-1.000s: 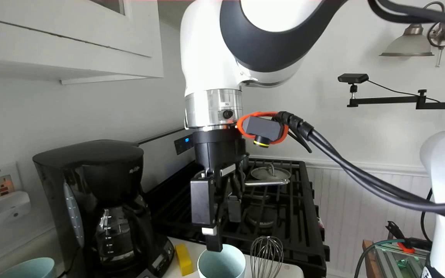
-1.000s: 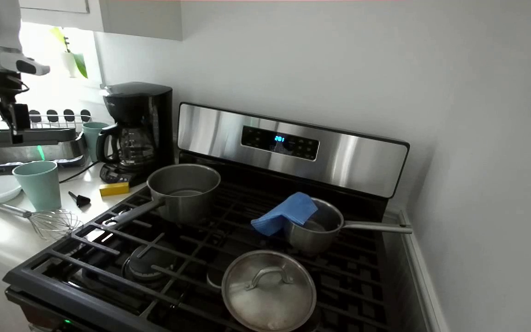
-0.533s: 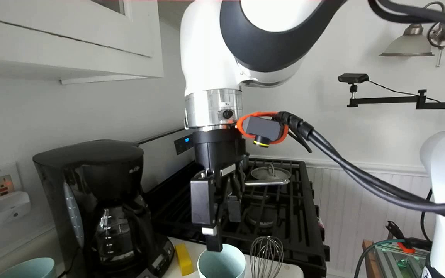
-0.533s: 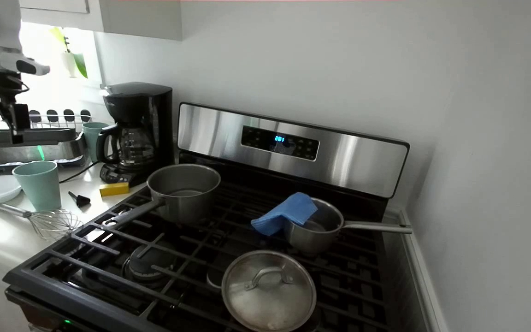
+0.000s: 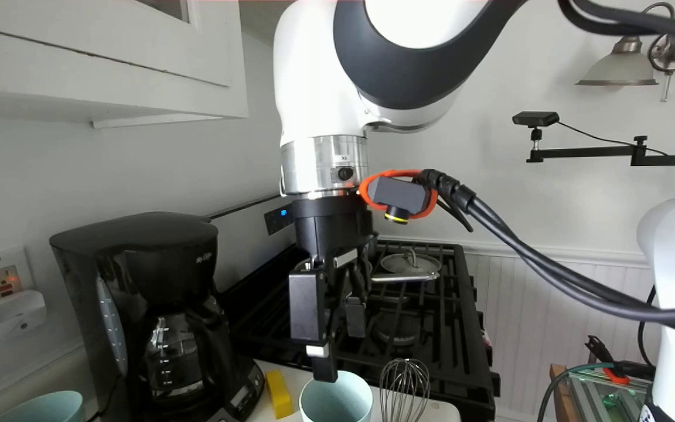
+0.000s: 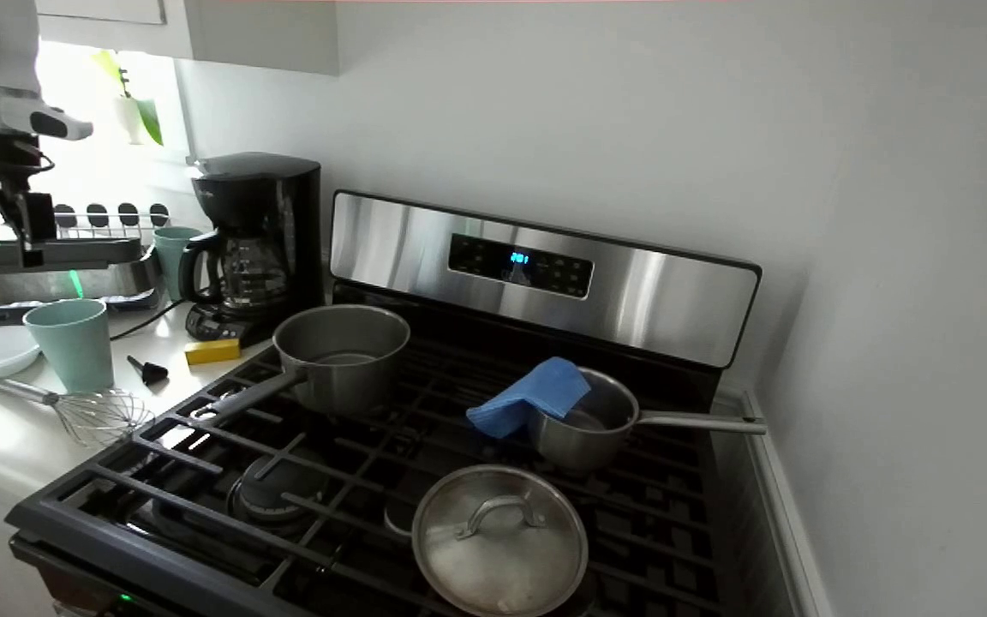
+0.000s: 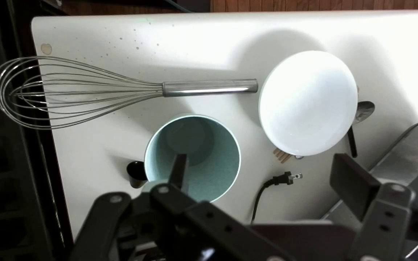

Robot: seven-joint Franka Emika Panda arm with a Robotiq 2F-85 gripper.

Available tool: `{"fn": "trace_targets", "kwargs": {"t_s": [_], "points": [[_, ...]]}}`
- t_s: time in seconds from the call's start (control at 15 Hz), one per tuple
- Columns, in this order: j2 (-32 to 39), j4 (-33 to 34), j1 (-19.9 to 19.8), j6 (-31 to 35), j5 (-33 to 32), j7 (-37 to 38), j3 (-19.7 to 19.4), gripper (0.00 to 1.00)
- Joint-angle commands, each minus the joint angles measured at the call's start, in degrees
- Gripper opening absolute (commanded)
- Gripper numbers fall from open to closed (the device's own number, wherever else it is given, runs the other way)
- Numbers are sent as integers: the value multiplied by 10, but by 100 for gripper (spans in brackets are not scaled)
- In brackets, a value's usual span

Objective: Put the blue cloth on the counter, pick up the cup on the left and pour the contents into the two pots on the stove

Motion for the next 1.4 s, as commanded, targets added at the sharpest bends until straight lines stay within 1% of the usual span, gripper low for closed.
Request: {"fn": "trace_targets", "kwargs": {"t_s": [0.0,0.07,0.2,0.33,0.4,0.6,0.73,0.87,0.93,1.0,1.07,1.2,1.33], "points": [[23,8,-15,13,-15,24,-2,100],[29,11,-24,18,-21,27,-8,100],[40,14,-39,32,-39,9,-20,100],[49,18,-55,56,-69,0,-32,100],[53,19,-63,67,-89,-9,-38,100],[58,33,-93,69,-186,-23,-57,100],[58,43,-112,75,-238,-32,-73,100],[60,58,-133,73,-266,-49,-97,100],[64,69,-143,74,-261,-63,-114,100],[67,75,-150,86,-245,-51,-124,100],[53,54,-137,73,-248,-46,-111,100],[56,66,-149,78,-248,-53,-128,100],[58,68,-150,79,-248,-53,-130,100]]}}
